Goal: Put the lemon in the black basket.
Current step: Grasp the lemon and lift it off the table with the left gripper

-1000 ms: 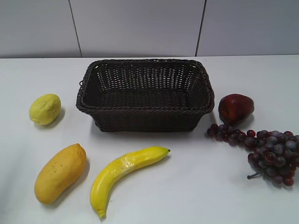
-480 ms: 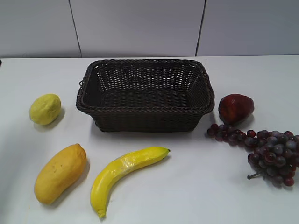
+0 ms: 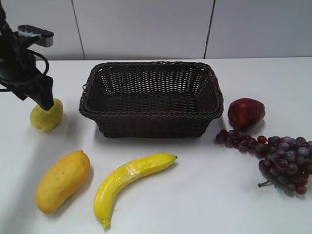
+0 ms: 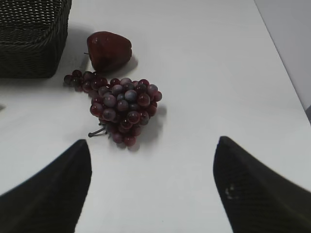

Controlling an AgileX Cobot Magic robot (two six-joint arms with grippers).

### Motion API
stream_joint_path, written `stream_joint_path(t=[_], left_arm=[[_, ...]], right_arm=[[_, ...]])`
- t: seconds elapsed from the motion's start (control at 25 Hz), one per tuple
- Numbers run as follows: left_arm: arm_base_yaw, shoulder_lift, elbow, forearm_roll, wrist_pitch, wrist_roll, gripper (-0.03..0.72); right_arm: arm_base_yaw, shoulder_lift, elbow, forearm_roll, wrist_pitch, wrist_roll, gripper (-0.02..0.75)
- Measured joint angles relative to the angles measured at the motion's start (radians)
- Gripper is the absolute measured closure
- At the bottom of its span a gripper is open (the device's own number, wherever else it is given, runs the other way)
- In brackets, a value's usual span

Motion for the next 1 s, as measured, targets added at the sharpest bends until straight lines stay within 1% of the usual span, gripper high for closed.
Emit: stream_joint_path(t=[0.24, 0.44, 0.92, 1.0], left_arm=[[-0.002, 0.121, -0.075, 0.022, -0.003, 0.0, 0.099], [-0.002, 0.185, -0.136, 0.016, 0.0, 0.0, 0.099], [-0.002, 0.241, -0.14, 0.014, 0.042, -0.019, 0.099], [-0.002, 0.243, -0.14, 0.014, 0.055, -0.021, 0.113]], right_arm=[[0.0, 0.0, 0.0, 0.0, 0.0, 0.0, 0.147], [0.0, 0.0, 0.0, 0.0, 0.0, 0.0, 0.147], [0.0, 0.0, 0.0, 0.0, 0.0, 0.0, 0.147], [0.0, 0.0, 0.0, 0.0, 0.0, 0.0, 0.147]])
